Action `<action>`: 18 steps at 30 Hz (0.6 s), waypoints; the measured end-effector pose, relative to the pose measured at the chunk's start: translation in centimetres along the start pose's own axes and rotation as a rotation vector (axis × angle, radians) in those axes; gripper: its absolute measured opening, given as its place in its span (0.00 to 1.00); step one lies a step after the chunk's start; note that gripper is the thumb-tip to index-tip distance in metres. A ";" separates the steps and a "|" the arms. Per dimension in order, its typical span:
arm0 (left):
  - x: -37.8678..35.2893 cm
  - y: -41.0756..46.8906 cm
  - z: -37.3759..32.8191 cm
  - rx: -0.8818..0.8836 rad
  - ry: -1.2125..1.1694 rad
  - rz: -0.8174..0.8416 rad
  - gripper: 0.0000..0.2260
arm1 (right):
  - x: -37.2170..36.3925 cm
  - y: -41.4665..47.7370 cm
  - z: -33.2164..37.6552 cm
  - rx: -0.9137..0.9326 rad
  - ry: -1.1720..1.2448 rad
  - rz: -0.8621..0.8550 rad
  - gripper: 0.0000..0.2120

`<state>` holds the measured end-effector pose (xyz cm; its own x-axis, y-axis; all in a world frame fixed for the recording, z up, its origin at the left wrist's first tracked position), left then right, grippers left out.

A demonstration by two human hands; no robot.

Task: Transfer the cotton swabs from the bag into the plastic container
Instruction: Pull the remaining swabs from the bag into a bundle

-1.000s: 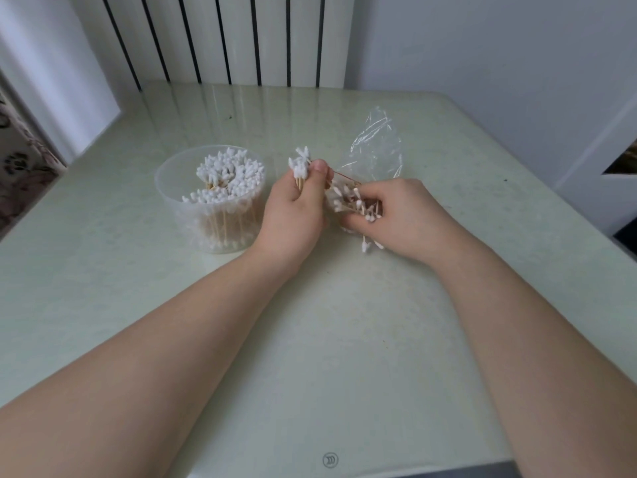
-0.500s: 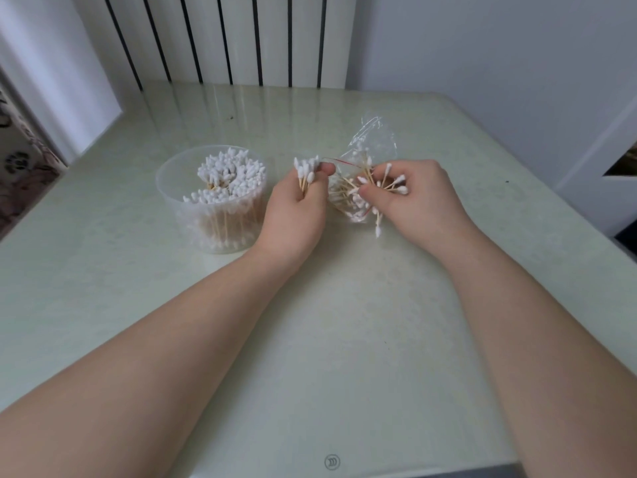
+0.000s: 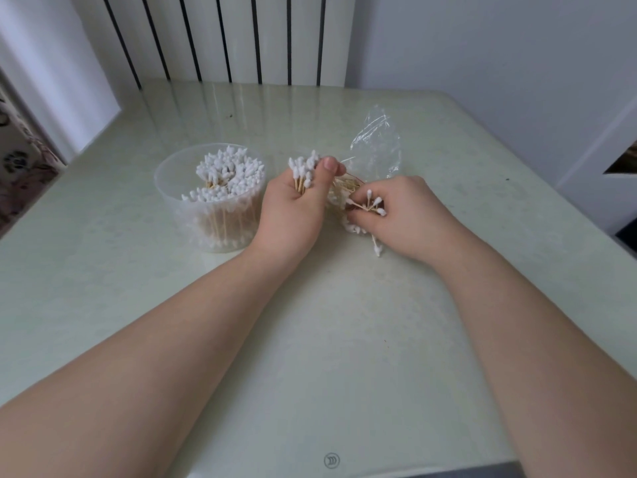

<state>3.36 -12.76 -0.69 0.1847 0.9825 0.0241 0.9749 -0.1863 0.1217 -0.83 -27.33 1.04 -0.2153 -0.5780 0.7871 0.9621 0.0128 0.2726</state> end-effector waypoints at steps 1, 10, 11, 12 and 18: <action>0.1 0.1 -0.1 -0.009 -0.002 -0.005 0.12 | 0.1 0.1 -0.2 -0.007 -0.005 -0.008 0.02; 0.5 0.3 0.2 0.037 -0.029 -0.084 0.11 | 1.6 0.2 -1.3 -0.114 0.278 -0.248 0.06; 0.5 0.3 0.4 0.047 -0.003 -0.074 0.11 | 1.8 0.2 -1.3 -0.122 0.326 -0.271 0.06; 0.4 0.4 0.6 0.049 0.028 -0.071 0.13 | 2.0 0.2 -1.2 -0.125 0.369 -0.287 0.06; -0.2 -0.2 -0.2 0.031 0.091 0.019 0.10 | 2.1 0.0 0.3 -0.066 0.520 -0.258 0.05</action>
<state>3.14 -12.90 -0.49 0.1928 0.9743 0.1161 0.9749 -0.2036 0.0896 -1.36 -28.28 2.82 -0.3498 -0.8803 0.3206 0.9014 -0.2229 0.3712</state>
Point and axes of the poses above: each hand's wrist, its own y-axis towards the middle knuckle, its own x-axis out of the back of the hand, z = x × y, the point moved 7 cm from there along y, towards the middle knuckle, and after that the axes turned 8 degrees about x, right-handed, at the moved point
